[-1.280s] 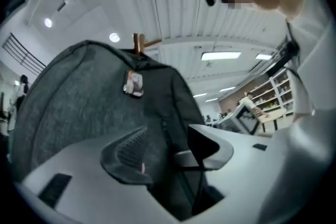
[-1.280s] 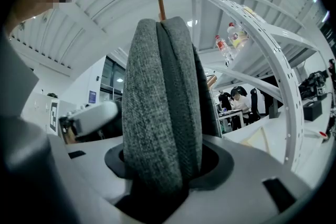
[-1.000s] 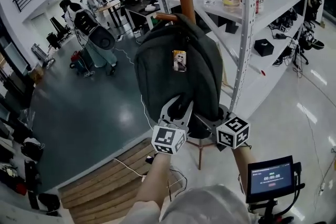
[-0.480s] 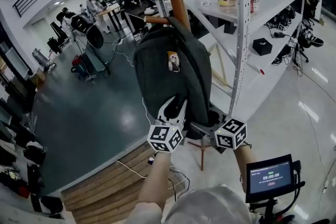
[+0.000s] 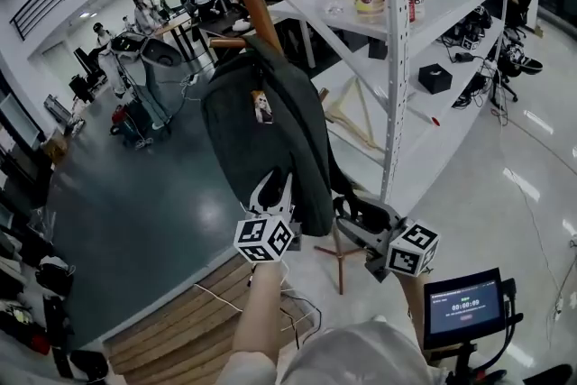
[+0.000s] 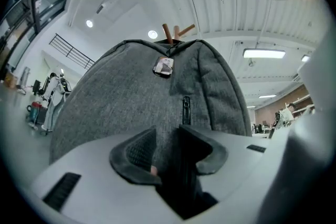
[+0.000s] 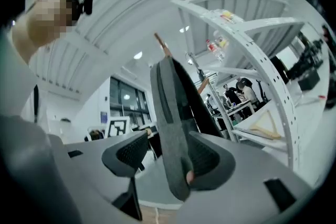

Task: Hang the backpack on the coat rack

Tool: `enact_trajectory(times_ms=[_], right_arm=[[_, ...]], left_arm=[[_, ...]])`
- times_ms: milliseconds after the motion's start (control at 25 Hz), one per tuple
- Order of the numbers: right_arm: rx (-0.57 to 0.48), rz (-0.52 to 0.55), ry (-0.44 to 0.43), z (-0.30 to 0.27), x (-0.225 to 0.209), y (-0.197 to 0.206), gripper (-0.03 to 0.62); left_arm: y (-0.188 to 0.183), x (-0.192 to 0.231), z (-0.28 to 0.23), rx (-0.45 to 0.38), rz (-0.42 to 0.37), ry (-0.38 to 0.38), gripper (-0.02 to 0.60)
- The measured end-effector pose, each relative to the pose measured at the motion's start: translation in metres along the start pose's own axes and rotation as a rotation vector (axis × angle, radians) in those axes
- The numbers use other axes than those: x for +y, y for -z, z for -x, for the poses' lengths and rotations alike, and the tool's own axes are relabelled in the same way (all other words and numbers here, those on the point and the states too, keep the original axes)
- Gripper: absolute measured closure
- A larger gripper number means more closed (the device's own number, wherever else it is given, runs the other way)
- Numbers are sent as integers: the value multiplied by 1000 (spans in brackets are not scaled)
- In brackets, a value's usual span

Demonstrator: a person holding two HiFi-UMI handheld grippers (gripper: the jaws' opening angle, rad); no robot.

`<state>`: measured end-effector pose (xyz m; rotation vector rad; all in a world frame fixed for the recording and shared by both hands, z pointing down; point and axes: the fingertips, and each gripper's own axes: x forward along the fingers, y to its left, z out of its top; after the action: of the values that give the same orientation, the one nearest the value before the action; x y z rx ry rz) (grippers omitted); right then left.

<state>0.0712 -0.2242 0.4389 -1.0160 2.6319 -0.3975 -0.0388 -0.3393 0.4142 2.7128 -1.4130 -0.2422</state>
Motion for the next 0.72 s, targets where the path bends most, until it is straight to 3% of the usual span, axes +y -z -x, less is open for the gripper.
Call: enact_trajectory(times_ms=[120,160,240,320,480,720], right_arm=[[-136,-110,-64,23,14,-32,343],[-150,-92,-73,29,19,-39,346],[-143,-10,-68,34,29,-46,418],[-124,51,-54,35,34,-49,419],[-117,18,-62,32,42,-48,419],[-107,-47,-96,14,58,-33,419]], left_arm=[[3,-6,1,9,-9,18,437],[2,-7,3,10,-16,16,437],[1,-9,6,11,-13,8,437],[-1,-11,11,26,-11,13,437],[-3,-29,37,39,-25,82,437],[-21,-42,105,-119,177,151,460]])
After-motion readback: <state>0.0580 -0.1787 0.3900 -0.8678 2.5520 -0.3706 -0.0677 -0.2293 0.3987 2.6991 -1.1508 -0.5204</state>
